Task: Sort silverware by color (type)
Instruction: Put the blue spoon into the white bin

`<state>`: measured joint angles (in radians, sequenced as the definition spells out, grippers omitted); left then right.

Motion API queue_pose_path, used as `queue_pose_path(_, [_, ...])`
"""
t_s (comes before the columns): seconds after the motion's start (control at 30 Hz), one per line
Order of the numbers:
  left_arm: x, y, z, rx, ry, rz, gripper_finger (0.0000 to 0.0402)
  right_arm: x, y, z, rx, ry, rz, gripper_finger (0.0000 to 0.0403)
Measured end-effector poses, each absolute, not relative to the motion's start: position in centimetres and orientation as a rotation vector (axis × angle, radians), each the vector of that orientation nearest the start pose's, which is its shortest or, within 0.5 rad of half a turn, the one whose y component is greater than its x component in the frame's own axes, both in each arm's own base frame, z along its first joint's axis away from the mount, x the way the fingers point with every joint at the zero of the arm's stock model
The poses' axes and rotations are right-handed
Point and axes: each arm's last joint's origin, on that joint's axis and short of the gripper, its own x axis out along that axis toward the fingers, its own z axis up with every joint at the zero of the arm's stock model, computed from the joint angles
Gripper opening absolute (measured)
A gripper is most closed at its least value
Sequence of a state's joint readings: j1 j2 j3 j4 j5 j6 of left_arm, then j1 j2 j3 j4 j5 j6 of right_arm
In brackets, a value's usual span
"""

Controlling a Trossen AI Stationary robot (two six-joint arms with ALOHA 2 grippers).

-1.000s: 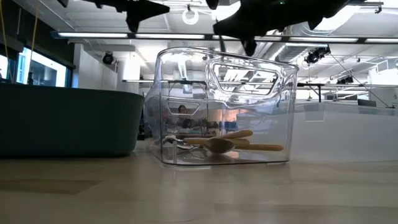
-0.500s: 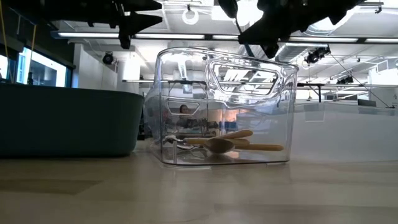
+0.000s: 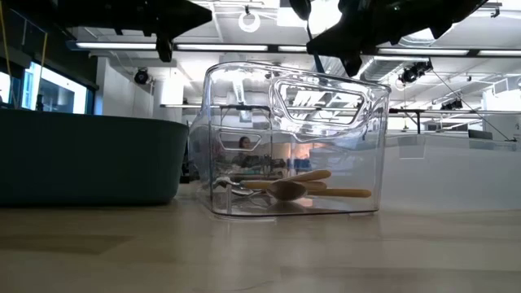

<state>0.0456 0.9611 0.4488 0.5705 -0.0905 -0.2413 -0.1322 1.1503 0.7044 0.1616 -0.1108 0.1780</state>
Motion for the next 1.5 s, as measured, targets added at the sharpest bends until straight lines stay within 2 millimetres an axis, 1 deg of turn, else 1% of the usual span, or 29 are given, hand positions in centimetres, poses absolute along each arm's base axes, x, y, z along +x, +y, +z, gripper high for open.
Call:
queue_pose_path(0.13, [20.8,1.2,25.7,-0.243,-0.071,0.13,0.0002,25.0,-3.0,26.7,0.208,0.27,-0.045,0.0])
queue_pose_path(0.33, [20.8,1.2,25.8,-0.234,-0.077,0.13,0.0001,25.1,-3.0,26.8,0.219,0.267,-0.044,0.0])
queue_pose_path(0.4, [20.8,1.2,25.8,-0.234,-0.077,0.13,0.0,25.2,-2.7,27.5,0.234,0.3,-0.03,0.0])
queue_pose_path(0.47, [20.8,1.2,25.8,-0.233,-0.077,0.133,0.0,25.3,-1.9,28.7,0.209,0.361,0.001,0.0])
queue_pose_path(0.53, [20.8,1.2,25.8,-0.234,-0.078,0.14,0.0,25.0,-0.9,29.5,0.175,0.476,0.04,0.0])
queue_pose_path(0.67, [20.8,1.3,25.8,-0.234,-0.079,0.153,0.0,23.8,1.1,30.1,0.181,0.703,0.08,0.0])
queue_pose_path(0.8, [20.8,1.3,25.8,-0.234,-0.079,0.152,0.0,22.1,2.9,29.1,0.221,0.924,0.07,0.0])
queue_pose_path(0.9, [20.8,1.3,25.8,-0.234,-0.078,0.153,0.0,21.1,3.9,27.4,0.22,1.047,0.026,0.0])
queue_pose_path(1.0, [20.8,1.3,25.8,-0.234,-0.077,0.153,0.0,20.1,4.0,25.8,0.209,1.156,-0.044,0.0])
queue_pose_path(1.1, [20.8,1.3,25.8,-0.234,-0.077,0.154,0.0,19.5,3.7,24.6,0.21,1.241,-0.094,0.0])
queue_pose_path(1.23, [20.8,1.3,25.8,-0.234,-0.078,0.154,0.0,19.9,3.2,23.6,0.181,1.309,-0.108,0.0])
queue_pose_path(1.3, [20.8,1.3,25.7,-0.234,-0.076,0.157,0.0,20.5,3.1,23.0,0.146,1.331,-0.09,0.0])
queue_pose_path(1.5, [20.8,1.3,25.8,-0.259,-0.079,0.155,0.0,21.9,2.6,20.7,0.085,1.456,-0.043,0.0])
